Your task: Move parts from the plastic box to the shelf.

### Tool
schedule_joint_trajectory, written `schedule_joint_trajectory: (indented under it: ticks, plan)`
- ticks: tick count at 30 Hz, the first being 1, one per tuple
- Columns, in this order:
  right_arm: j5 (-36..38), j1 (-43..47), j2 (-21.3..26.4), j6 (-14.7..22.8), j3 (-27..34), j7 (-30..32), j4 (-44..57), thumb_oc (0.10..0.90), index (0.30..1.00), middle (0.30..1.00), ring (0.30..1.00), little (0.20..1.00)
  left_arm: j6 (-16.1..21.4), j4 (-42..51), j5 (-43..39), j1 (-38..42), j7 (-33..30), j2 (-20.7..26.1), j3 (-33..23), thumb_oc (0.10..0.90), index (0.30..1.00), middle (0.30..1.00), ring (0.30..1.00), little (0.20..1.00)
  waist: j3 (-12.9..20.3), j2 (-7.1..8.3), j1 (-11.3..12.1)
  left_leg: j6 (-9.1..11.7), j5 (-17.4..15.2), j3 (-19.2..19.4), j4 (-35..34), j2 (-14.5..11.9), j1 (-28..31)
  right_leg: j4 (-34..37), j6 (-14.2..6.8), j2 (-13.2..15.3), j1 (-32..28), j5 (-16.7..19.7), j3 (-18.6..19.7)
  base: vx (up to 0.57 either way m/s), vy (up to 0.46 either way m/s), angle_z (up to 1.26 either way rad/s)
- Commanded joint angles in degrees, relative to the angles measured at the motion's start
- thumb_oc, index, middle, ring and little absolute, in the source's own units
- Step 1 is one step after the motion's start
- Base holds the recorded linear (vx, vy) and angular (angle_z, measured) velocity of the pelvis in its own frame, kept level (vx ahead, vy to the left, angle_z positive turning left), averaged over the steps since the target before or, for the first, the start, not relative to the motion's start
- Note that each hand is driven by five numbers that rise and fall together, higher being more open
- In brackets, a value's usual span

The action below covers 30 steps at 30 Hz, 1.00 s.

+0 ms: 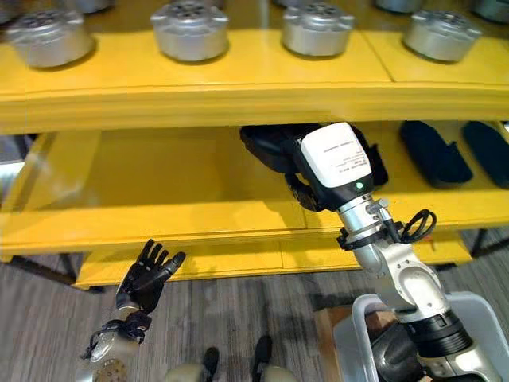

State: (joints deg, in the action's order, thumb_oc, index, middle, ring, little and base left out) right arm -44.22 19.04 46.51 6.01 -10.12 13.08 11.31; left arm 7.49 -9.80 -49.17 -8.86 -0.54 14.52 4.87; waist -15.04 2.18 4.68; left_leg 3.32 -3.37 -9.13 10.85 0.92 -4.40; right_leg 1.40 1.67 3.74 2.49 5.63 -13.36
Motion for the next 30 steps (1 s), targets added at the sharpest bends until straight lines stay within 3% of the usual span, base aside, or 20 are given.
schedule_joint_trajectory:
  ticks: [1, 2, 5, 13, 20, 30]
  plan:
    - [4.3, 7.1, 2.1, -1.0, 4.5, 8.3, 4.6, 0.400, 0.300, 0.300, 0.300, 0.300, 4.3, 6.5, -0.9, -0.3, 1.5, 3.4, -0.5, 0.900, 1.000, 1.000, 1.000, 1.000, 4.5, 2.31, -0.8, 2.7, 9.6, 5.5, -7.7, -14.6, -1.0, -5.1, -6.5, 6.2, -2.2, -2.2, 1.4, 0.14, 0.197, 0.92]
    - [4.4, 6.4, 2.4, -1.1, 4.8, 8.5, 4.7, 0.400, 0.300, 0.300, 0.300, 0.300, 4.4, 6.2, -0.9, -0.5, 1.2, 3.5, -0.4, 0.900, 1.000, 1.000, 1.000, 1.000, 4.8, 1.72, -0.9, 3.4, 12.0, 5.5, -10.6, -15.9, -1.5, -5.3, -7.0, 6.4, -2.6, -2.9, 1.6, 0.16, 0.188, 0.84]
    - [3.5, 4.4, 1.7, -1.4, 5.3, 7.7, 4.3, 0.400, 0.300, 0.300, 0.300, 0.300, 4.3, 5.8, -0.8, -1.7, 1.1, 3.2, -1.6, 0.900, 1.000, 1.000, 1.000, 1.000, 5.7, 0.43, -0.7, 3.8, 11.3, 7.1, -13.8, -14.8, 1.1, -5.7, -7.2, 6.5, -3.6, -3.5, 1.9, 0.15, 0.160, 0.19]
    - [2.8, 3.8, -1.0, -3.3, 3.7, 6.2, 0.6, 0.400, 0.300, 0.300, 0.300, 0.300, 4.2, 6.4, -0.1, -1.9, 2.3, 5.7, -1.8, 0.900, 1.000, 1.000, 1.000, 1.000, 4.4, 1.45, 1.8, 2.2, 7.2, 11.1, -9.5, -11.2, 1.4, -5.6, -9.1, 10.7, -4.9, -2.3, 1.1, 0.07, 0.126, -0.20]
    - [4.1, 7.8, -3.0, -5.6, -0.3, 5.5, -6.6, 0.400, 0.300, 0.300, 0.300, 0.300, 4.5, 6.9, -0.3, -0.9, 1.7, 6.4, -1.4, 0.900, 1.000, 1.000, 1.000, 1.000, 2.3, 1.74, 2.7, 1.6, 5.7, 11.2, -6.1, -9.9, -2.2, -6.2, -9.8, 12.1, -2.5, -1.6, 1.0, -0.03, 0.053, 0.09]
    - [8.8, 22.9, -1.7, -9.6, -6.7, 7.9, -24.5, 0.400, 0.300, 0.300, 0.300, 0.300, 5.4, 8.9, -2.0, -0.1, 2.1, 9.3, 0.2, 0.900, 1.000, 1.000, 1.000, 1.000, -3.5, -0.31, 4.8, 1.7, 5.6, 10.2, -2.0, -9.9, -8.4, -10.2, -9.8, 13.0, 3.8, -1.3, 0.9, -0.08, 0.021, -0.04]
